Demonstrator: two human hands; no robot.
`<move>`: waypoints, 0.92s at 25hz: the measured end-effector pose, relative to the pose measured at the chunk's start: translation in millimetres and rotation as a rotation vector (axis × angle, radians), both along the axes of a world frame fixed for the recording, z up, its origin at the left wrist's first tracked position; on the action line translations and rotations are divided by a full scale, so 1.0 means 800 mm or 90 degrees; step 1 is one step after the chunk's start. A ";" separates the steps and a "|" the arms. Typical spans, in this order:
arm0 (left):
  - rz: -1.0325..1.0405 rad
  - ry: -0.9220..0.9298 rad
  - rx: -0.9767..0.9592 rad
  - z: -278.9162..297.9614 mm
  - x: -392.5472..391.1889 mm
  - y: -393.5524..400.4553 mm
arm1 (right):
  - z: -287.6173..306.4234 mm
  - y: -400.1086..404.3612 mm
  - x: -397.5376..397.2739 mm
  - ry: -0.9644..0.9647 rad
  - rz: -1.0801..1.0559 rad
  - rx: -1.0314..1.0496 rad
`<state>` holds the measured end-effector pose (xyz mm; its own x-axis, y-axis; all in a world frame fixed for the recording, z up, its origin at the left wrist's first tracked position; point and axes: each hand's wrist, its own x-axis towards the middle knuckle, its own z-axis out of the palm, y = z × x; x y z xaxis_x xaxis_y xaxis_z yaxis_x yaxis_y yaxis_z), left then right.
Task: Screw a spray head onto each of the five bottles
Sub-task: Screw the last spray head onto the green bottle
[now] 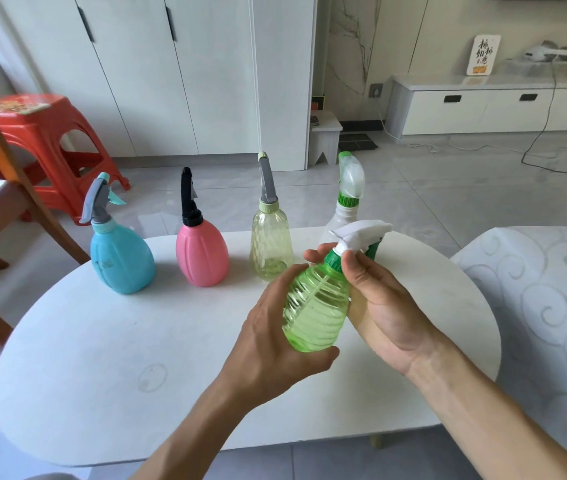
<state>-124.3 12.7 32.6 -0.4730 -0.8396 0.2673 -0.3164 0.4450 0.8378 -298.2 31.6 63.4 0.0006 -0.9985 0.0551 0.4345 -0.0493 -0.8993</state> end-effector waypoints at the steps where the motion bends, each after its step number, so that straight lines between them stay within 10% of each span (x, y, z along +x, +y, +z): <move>1: -0.024 0.005 0.021 0.004 0.003 -0.003 | 0.002 0.000 -0.001 -0.011 0.029 -0.009; 6: -0.118 0.031 0.163 0.017 0.012 -0.014 | 0.004 0.002 -0.005 0.048 0.065 -0.026; 18: -0.005 0.032 0.011 0.007 -0.004 0.008 | 0.003 0.002 0.010 0.055 -0.049 -0.039; 23: -0.190 0.114 0.276 0.023 0.009 -0.009 | 0.017 0.003 -0.014 -0.048 0.121 -0.061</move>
